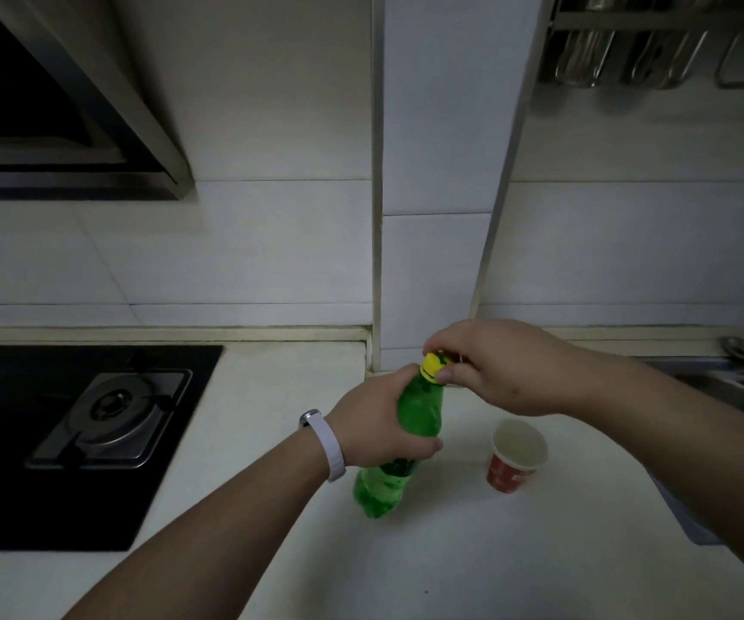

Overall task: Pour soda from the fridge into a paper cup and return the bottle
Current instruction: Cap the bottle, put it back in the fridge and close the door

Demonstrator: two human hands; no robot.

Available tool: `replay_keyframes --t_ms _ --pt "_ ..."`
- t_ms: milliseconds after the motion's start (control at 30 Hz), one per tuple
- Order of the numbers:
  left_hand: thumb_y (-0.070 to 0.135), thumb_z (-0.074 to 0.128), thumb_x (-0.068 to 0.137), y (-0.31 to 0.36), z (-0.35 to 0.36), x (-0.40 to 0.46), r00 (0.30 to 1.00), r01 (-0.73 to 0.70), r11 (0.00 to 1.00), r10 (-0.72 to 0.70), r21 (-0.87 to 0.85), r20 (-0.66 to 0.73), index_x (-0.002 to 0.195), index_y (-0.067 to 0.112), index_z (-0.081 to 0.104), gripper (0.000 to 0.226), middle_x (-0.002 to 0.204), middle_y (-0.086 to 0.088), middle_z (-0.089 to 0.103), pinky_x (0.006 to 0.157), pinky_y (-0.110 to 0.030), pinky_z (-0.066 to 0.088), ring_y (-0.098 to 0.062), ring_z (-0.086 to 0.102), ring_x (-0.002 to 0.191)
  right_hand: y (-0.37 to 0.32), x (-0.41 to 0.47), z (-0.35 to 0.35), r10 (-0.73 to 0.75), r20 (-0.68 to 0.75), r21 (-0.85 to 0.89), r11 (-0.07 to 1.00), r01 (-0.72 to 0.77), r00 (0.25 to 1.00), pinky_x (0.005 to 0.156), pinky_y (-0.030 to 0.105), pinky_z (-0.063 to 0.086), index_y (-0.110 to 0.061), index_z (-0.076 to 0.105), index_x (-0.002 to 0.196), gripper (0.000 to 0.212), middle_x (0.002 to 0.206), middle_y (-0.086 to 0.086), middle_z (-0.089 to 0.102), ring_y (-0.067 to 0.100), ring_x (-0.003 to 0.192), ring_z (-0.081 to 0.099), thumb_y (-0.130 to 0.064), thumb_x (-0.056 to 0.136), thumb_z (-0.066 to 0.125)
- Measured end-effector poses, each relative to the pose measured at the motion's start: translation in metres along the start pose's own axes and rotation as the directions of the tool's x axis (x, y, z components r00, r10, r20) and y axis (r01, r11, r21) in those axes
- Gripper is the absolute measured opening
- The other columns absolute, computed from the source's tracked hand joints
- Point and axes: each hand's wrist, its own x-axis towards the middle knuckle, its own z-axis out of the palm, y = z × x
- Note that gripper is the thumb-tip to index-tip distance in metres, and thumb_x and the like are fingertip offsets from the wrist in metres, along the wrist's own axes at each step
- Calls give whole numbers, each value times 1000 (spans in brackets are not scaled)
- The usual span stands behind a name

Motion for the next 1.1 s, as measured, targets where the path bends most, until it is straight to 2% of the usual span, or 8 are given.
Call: replay_keyframes --t_ms 133,333,500,667,800,900,1000,1100 --pt "47 78 69 0 6 1 1000 8 998 -9 54 17 131 38 42 72 102 10 62 76 -39 55 -16 61 88 -1 4 10 38 -28 -195 980 -43 999 68 36 47 -27 50 96 35 85 -8 54 14 77 53 -58 94 34" --pt "45 80 66 -4 6 7 1000 25 999 -24 -27 18 122 44 46 65 103 10 62 79 -42 56 -15 61 90 14 -1 7 -69 33 126 990 64 997 81 26 47 -40 49 124 31 105 -22 49 1 93 51 -42 94 53" --pt "41 80 67 5 12 15 996 0 1000 0 7 -85 120 39 50 61 96 10 64 73 -40 55 -12 60 82 18 0 5 -105 -18 -21 994 104 994 70 30 38 -31 52 109 13 95 -13 50 10 87 49 -36 97 49" --pt "41 80 68 22 22 22 989 65 997 -58 47 -138 117 39 49 58 95 8 65 72 -39 55 -15 62 83 32 3 8 -47 -55 -218 975 34 997 58 34 32 -21 45 89 37 78 -5 47 18 71 47 -54 97 32" --pt "40 80 68 33 24 31 993 64 996 -57 64 -99 110 38 49 52 88 9 62 70 -42 54 -15 60 78 55 -6 4 -150 -32 171 973 153 988 76 25 41 -27 53 117 27 102 -15 51 8 95 52 -43 96 49" --pt "42 79 67 44 28 40 991 62 997 -57 41 -117 103 47 45 50 86 11 59 70 -40 54 -15 58 77 68 -12 -3 -226 -71 173 956 236 971 82 24 39 -28 58 114 20 102 -12 51 5 93 48 -29 94 57" --pt "47 73 65 55 37 47 987 72 997 -71 2 -145 94 54 46 40 86 10 63 71 -41 54 -15 60 77 78 -17 -4 -162 -83 91 981 170 983 76 33 42 -25 57 103 15 92 -9 48 14 87 50 -36 94 54" --pt "51 69 64 65 49 52 972 99 992 -114 -82 -206 91 55 52 32 86 10 67 74 -41 56 -12 64 78 83 -21 0 -54 -104 6 998 55 993 70 39 43 -18 52 90 34 81 -4 48 20 79 52 -50 95 43"
